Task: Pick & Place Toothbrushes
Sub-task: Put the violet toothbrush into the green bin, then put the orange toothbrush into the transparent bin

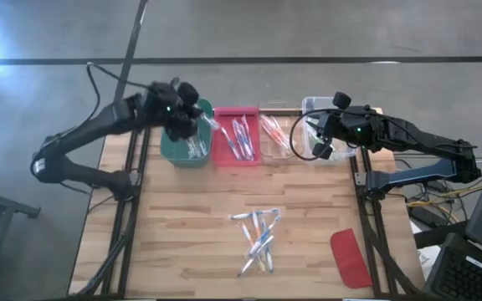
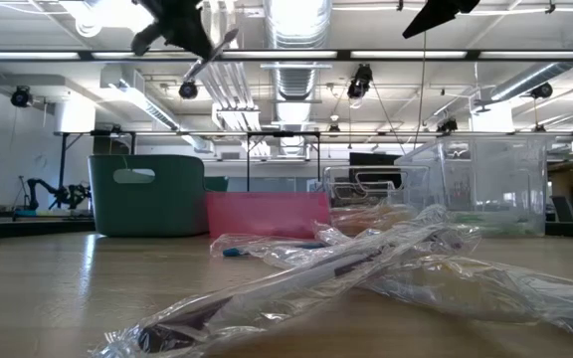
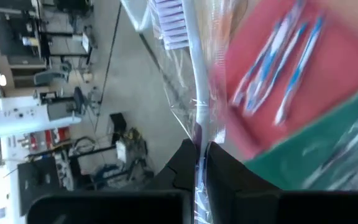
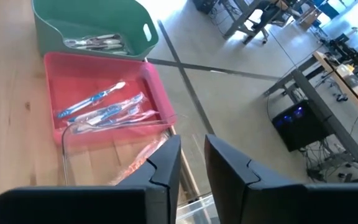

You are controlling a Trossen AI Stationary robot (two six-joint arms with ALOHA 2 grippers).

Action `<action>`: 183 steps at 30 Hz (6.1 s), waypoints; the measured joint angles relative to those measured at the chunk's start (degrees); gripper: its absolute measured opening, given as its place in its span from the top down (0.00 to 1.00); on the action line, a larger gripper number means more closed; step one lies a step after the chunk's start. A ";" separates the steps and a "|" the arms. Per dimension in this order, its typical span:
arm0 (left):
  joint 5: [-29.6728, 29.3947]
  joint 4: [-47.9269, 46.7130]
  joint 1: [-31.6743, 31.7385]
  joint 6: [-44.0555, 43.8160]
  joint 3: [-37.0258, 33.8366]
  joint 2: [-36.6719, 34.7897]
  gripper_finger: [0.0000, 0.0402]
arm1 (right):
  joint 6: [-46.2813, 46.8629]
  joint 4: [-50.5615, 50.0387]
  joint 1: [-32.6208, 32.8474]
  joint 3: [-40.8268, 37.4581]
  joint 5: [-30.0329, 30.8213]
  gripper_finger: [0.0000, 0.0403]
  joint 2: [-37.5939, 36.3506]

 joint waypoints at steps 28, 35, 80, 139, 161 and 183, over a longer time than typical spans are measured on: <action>0.49 -11.62 15.02 28.96 -0.24 18.53 0.95 | 3.49 -0.10 0.02 -0.34 0.92 0.83 0.00; 0.98 -13.18 15.00 29.95 -1.57 21.48 0.95 | 3.49 -0.19 0.00 -0.48 0.92 0.84 0.00; -9.84 2.22 11.52 25.25 -16.78 19.04 0.67 | 2.59 0.72 0.02 -4.09 3.31 0.72 -0.04; -17.01 27.30 -29.74 -81.32 -14.40 3.02 0.80 | 10.62 15.45 5.45 -4.41 -24.94 0.98 -1.76; -6.28 14.09 -32.61 -91.06 -14.40 3.08 0.68 | 30.45 1.35 33.17 -4.98 -2.01 0.98 0.72; -6.30 15.76 -32.61 -95.57 -17.45 3.06 0.67 | 41.98 -1.45 44.88 -5.11 -2.13 0.98 13.81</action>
